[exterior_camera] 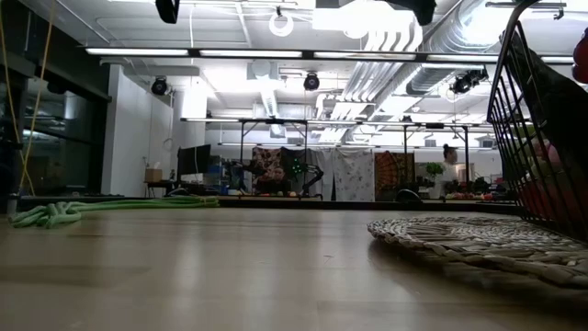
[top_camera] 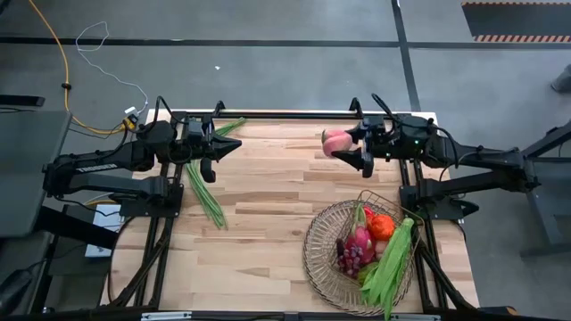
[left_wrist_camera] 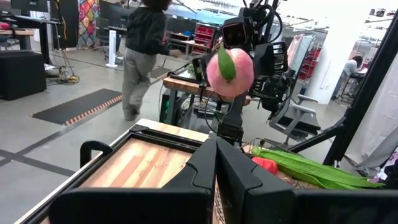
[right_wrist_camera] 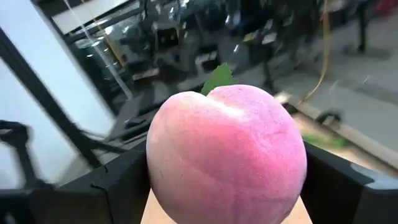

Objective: Build produce basket
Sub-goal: Put the peach into the wire basket

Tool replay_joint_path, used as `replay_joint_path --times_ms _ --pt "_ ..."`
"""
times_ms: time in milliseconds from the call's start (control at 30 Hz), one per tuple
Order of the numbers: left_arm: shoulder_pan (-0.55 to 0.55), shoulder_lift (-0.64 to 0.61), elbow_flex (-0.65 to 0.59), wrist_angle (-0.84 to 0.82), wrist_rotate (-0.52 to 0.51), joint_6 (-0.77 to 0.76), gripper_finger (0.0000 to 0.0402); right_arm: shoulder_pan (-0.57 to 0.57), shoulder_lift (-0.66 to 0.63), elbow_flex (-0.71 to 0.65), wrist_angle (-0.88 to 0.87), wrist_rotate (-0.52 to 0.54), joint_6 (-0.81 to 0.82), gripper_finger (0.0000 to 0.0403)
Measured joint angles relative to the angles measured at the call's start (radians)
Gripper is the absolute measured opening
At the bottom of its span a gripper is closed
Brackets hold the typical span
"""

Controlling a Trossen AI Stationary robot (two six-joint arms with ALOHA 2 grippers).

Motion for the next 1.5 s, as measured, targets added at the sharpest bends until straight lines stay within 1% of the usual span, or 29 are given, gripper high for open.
replay_joint_path --times_ms 67,133,200,300,433,500,567,667,733,833,1033,1167,1233,1500 --pt "0.0 0.0 0.0 0.0 0.0 0.0 0.0 0.002 0.0 0.027 -0.079 -0.061 0.072 0.0316" --pt "0.0 0.0 0.0 0.0 0.0 0.0 0.0 0.027 0.0 0.07 -0.201 -0.114 0.136 0.0316" --pt "0.0 0.0 0.0 0.0 0.0 0.0 0.0 0.073 -0.001 0.111 -0.363 -0.129 0.196 0.0316" --pt "0.0 0.0 0.0 0.0 0.0 0.0 0.0 0.171 -0.001 0.151 -0.58 -0.131 0.316 0.0316" --pt "0.0 0.0 0.0 0.0 0.001 0.0 0.0 0.345 0.002 0.143 -0.8 -0.129 0.533 0.0316" --pt "0.0 0.0 0.0 0.0 0.001 0.0 0.0 0.429 0.007 0.121 -0.859 -0.111 0.636 0.0316" --pt "0.0 0.0 0.0 0.0 0.002 0.0 0.0 0.507 0.013 0.09 -0.913 -0.068 0.712 0.0316" --pt "0.0 0.0 0.0 0.0 0.002 -0.008 0.0 0.587 0.017 0.047 -0.971 0.048 0.798 0.0317" --pt "0.0 0.0 0.0 0.0 0.001 -0.008 0.0 0.615 0.024 0.026 -1.007 0.124 0.835 0.032" --pt "0.0 0.0 0.0 0.0 0.0 -0.008 0.0 0.639 0.027 0.004 -1.024 0.191 0.851 0.0326" --pt "0.0 0.0 0.0 0.0 0.0 -0.008 0.0 0.649 0.029 -0.014 -1.041 0.23 0.859 0.0335" --pt "0.0 0.0 0.0 0.0 0.0 -0.008 0.0 0.649 0.028 -0.014 -1.04 0.316 0.848 0.0336" --pt "0.0 0.0 0.0 0.0 0.0 -0.012 0.0 0.649 0.032 -0.014 -1.046 0.34 0.848 0.0336" --pt "0.0 0.0 0.0 0.0 0.0 -0.034 0.0 0.649 0.086 -0.014 -1.095 0.299 0.882 0.0337"
